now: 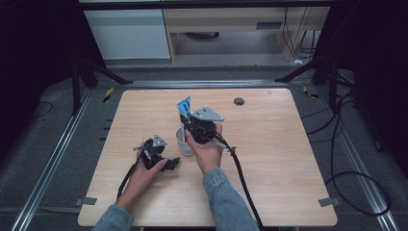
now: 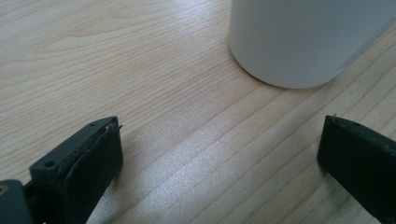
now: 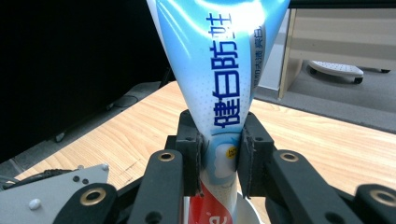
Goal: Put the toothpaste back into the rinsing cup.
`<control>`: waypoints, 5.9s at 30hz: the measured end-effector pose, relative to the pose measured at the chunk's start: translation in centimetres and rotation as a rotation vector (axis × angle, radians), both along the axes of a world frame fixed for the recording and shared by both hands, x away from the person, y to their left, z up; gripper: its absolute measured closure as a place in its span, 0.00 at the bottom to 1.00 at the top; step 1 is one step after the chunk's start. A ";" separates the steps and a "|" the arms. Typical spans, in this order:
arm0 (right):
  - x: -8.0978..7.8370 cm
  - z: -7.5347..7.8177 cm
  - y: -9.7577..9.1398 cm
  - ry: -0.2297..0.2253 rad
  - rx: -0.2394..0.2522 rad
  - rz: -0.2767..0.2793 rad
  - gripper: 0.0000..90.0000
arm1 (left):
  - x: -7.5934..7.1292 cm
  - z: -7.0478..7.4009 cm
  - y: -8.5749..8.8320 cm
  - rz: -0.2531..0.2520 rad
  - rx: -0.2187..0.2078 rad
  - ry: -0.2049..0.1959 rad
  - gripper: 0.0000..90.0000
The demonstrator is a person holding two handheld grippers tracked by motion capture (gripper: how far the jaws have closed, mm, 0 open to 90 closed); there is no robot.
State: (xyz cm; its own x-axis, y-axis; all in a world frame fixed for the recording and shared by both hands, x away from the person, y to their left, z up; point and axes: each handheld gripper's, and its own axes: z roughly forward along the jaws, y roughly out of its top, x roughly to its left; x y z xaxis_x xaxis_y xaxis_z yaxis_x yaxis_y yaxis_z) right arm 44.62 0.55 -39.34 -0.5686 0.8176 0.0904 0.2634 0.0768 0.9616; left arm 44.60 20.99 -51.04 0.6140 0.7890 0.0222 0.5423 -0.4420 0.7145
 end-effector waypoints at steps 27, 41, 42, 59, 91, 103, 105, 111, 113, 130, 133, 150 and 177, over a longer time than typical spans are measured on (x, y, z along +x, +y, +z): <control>0.6 -2.4 0.0 0.078 0.025 0.004 0.81 | 0.0 0.0 0.0 0.002 -0.001 -0.001 0.00; 0.8 -2.8 0.1 0.095 0.027 0.007 0.81 | 0.0 0.0 0.0 0.002 -0.001 -0.001 0.00; 0.8 -2.9 0.1 0.101 0.034 0.008 0.81 | 0.0 0.0 0.0 0.002 -0.001 -0.001 0.00; 0.8 -3.4 0.2 0.113 0.032 0.006 0.81 | 0.0 0.0 0.0 0.003 -0.002 -0.001 0.00; 1.2 -3.5 -1.2 0.140 0.039 0.003 0.78 | 0.0 0.0 0.0 -0.004 0.006 0.004 0.00; 1.2 -3.3 -1.4 0.136 0.007 -0.004 0.74 | 0.0 0.0 0.0 -0.004 0.006 0.004 0.00; 1.3 -3.3 -1.4 0.136 0.004 -0.005 0.73 | 0.0 0.0 0.0 -0.004 0.006 0.004 0.00; 1.2 -3.0 -1.4 0.129 -0.021 -0.014 0.70 | 0.0 0.0 0.0 -0.004 0.006 0.004 0.00; 1.2 -3.0 -1.5 0.126 -0.029 -0.018 0.68 | 0.0 0.0 0.0 -0.004 0.006 0.004 0.00; 0.8 -2.2 -1.7 0.103 -0.083 -0.060 0.57 | 0.0 0.0 0.0 -0.002 0.004 0.004 0.00; 0.7 -2.1 -1.7 0.110 -0.090 -0.061 0.53 | 0.0 0.0 0.0 0.000 0.002 0.002 0.00; 0.0 -0.8 -2.0 0.118 -0.184 -0.075 0.31 | -0.1 0.0 0.0 0.003 -0.004 -0.002 0.00; -0.4 1.5 -4.9 0.155 -0.347 -0.026 0.08 | -0.1 0.0 -0.1 0.003 -0.001 0.002 0.00</control>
State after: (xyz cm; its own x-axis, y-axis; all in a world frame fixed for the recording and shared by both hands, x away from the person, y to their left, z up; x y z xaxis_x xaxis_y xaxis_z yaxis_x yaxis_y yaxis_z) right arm 44.19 -4.35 -37.88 -0.5489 0.8285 -0.1108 0.4095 0.3821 0.8285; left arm 44.46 20.93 -51.04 0.6120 0.7906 0.0204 0.5447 -0.4400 0.7139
